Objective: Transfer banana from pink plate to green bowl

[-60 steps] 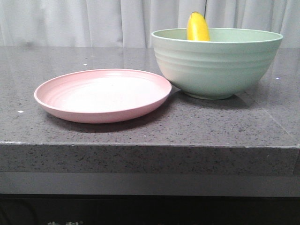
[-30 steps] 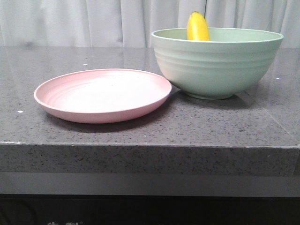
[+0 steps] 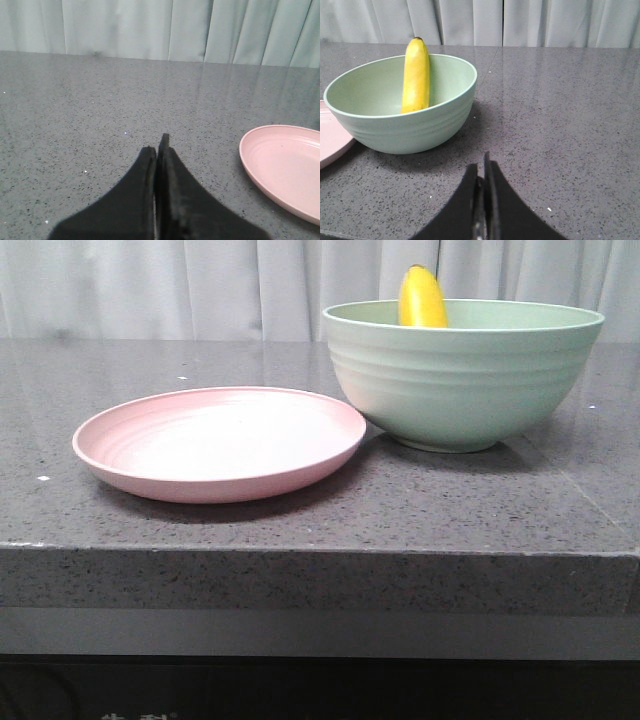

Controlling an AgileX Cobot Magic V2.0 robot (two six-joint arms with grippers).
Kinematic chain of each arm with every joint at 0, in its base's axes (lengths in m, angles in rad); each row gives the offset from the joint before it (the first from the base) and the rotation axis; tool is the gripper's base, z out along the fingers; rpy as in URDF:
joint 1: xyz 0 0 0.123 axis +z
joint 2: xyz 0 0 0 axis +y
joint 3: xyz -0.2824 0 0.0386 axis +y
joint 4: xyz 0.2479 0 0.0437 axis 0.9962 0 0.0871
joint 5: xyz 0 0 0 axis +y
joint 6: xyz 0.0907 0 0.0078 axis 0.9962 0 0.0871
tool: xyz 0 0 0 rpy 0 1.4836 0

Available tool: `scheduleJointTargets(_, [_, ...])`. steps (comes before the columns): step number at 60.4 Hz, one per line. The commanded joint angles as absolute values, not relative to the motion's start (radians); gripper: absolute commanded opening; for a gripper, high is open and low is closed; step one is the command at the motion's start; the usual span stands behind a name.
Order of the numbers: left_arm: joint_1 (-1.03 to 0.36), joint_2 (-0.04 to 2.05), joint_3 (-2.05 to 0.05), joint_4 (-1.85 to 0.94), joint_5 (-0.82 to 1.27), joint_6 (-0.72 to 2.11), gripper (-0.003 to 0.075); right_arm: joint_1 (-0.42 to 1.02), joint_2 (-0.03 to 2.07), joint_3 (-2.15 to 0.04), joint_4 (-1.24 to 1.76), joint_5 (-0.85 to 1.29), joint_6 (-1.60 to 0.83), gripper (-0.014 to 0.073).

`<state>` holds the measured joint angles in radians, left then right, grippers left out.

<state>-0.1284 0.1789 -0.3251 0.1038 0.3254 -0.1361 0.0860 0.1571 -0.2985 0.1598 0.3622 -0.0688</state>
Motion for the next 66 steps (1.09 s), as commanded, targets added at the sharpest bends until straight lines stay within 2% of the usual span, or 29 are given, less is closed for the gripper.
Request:
scheduleJointTargets(1, [-0.118, 0.168, -0.33, 0.114, 0.24, -0.143, -0.0018, 0.082, 0.167, -0.325, 0.166, 0.276, -0.079, -0.005])
scheduleJointTargets(19, [-0.025, -0.035, -0.104, 0.055, 0.231, -0.143, -0.0018, 0.082, 0.167, -0.325, 0.166, 0.276, -0.079, -0.005])
scheduleJointTargets(30, [-0.027, -0.029, 0.011, 0.046, 0.069, -0.143, -0.0018, 0.082, 0.167, -0.325, 0.166, 0.277, -0.079, -0.005])
scheduleJointTargets(66, [-0.027, -0.029, 0.007, 0.042, 0.083, -0.143, -0.0018, 0.082, 0.167, -0.325, 0.166, 0.277, -0.079, -0.005])
